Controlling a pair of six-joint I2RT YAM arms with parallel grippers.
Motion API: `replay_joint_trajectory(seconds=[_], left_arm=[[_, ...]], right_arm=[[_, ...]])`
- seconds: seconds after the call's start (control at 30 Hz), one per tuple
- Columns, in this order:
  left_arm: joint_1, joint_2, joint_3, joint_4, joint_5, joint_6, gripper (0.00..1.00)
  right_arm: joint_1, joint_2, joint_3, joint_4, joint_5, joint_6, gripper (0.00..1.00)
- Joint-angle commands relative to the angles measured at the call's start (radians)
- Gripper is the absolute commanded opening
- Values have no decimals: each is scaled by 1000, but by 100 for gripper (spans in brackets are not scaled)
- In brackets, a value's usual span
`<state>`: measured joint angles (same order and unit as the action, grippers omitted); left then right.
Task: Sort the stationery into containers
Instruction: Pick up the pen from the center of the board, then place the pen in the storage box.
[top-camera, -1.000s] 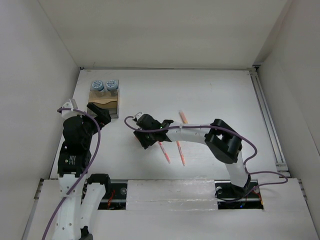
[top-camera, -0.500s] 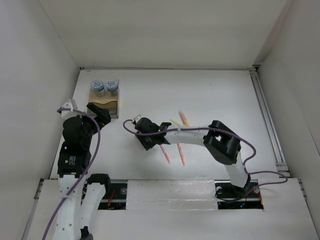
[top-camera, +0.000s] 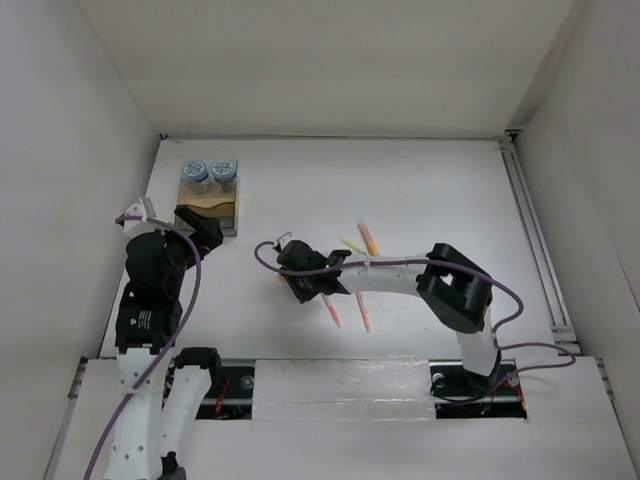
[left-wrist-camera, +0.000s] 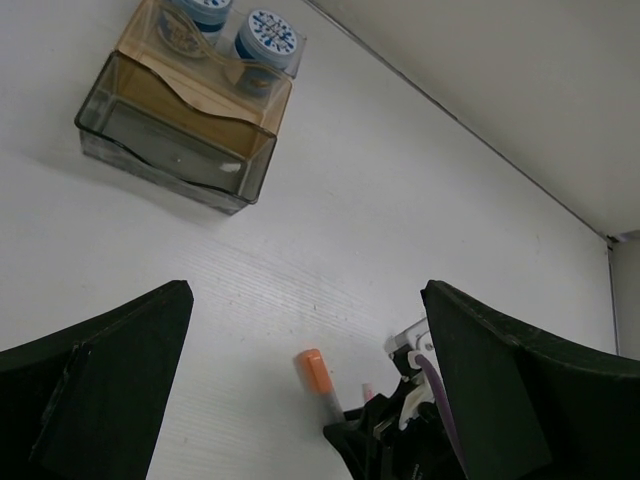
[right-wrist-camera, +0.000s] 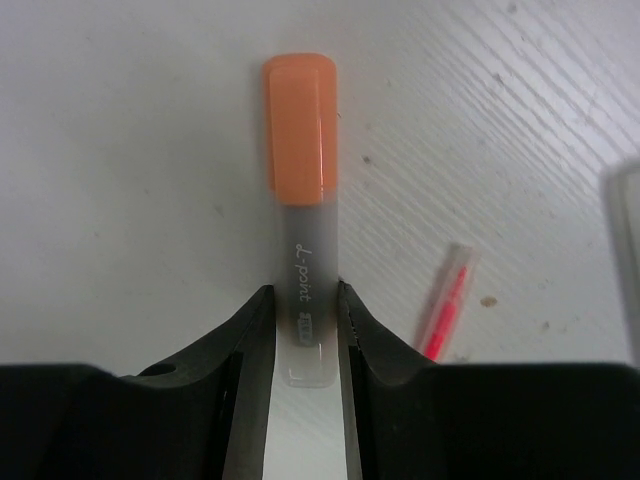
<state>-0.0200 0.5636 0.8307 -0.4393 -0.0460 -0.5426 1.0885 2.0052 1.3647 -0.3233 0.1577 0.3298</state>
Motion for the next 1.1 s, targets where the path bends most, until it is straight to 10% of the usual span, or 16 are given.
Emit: replay_joint_trajectory(seconds=[0.0, 0.33, 0.93, 1.07], left_arm=[[-3, 41, 18, 8, 67, -36, 100], [-3, 116, -99, 183, 477, -318, 100], [-3, 148, -169, 324, 546, -304, 92], [-3, 148, -180, 347, 568, -304, 77]], right_arm=[[14, -95, -29, -17, 74, 32, 0], [14, -203, 59, 41, 178, 52, 0], [14, -316, 136, 133, -90, 63, 0], [14, -326, 136, 133, -102, 54, 0]])
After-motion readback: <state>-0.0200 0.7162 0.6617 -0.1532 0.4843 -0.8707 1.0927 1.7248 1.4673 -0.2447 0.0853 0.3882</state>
